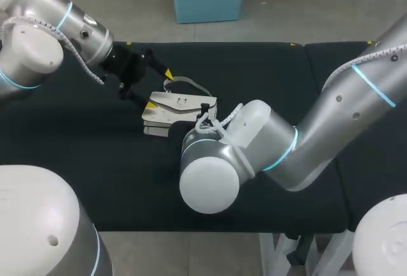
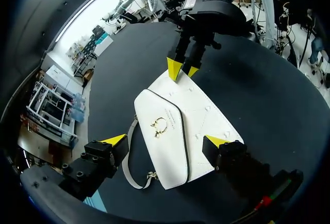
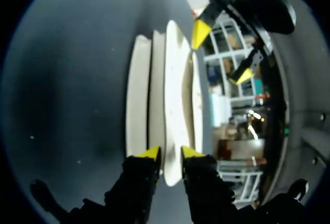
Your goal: Pick up the bag, open it, inspect its contents, close it, and place it on the opposite side
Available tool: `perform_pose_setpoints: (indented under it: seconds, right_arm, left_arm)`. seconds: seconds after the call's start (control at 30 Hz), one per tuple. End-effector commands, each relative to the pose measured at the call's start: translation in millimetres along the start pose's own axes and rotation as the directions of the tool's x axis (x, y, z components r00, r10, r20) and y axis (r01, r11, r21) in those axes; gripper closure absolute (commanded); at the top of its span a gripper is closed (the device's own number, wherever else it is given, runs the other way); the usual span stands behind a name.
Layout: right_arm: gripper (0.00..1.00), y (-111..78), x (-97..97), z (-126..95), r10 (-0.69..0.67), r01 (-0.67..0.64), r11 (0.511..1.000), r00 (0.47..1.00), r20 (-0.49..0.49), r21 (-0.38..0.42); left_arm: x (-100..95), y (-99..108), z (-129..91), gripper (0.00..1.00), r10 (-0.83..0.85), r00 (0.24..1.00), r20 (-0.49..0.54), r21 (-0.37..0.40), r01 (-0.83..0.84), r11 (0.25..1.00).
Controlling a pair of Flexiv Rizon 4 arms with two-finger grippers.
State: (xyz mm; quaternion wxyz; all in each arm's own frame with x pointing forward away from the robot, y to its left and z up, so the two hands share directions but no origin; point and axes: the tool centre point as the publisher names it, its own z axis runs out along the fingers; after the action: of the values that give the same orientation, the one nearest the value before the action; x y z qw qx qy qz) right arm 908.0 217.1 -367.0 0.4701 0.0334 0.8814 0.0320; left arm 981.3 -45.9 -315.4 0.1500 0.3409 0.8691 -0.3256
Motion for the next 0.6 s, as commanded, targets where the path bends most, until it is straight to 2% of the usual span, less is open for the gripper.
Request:
perform_pose_setpoints:
  seconds: [0.03, 0.07, 0.1, 0.13, 0.37, 0.6]
  right_arm:
    - [0.81, 2.4, 1.4, 4.7, -0.005, 0.005, 1.0, 1.0, -0.002, 0.002]
    - [0.83, 2.6, 1.9, 5.1, -0.006, 0.006, 1.0, 1.0, -0.003, 0.002]
    - [0.95, 2.7, 2.3, 5.4, -0.007, 0.007, 1.0, 1.0, -0.003, 0.002]
    - [1.0, 2.7, 2.5, 5.5, -0.008, 0.008, 1.0, 1.0, -0.003, 0.002]
    - [1.0, 2.1, 4.6, 4.2, -0.016, 0.016, 1.0, 1.0, 0.007, -0.007]
    - [1.0, 2.2, 6.3, 3.4, -0.006, 0.005, 1.0, 1.0, 0.02, 0.003]
  left_arm:
    - [-1.6, 2.2, 2.2, 0.0, -0.001, 1.0, -0.002, 0.005, 0.001, 1.0]
    - [-1.4, 2.6, 3.0, 0.0, -0.001, 1.0, -0.002, 0.004, 0.001, 1.0]
    - [-1.0, 2.8, 3.7, 0.0, -0.001, 1.0, -0.002, 0.003, 0.001, 1.0]
    - [-0.8, 3.0, 4.3, 0.0, -0.001, 1.0, -0.002, 0.003, 0.001, 1.0]
    - [2.1, 0.3, 6.9, 0.0, 0.031, 0.999, 0.039, 0.01, -0.032, 0.999]
    - [7.3, -6.7, 12.4, 0.0, 0.083, 0.988, 0.129, -0.033, -0.08, 0.996]
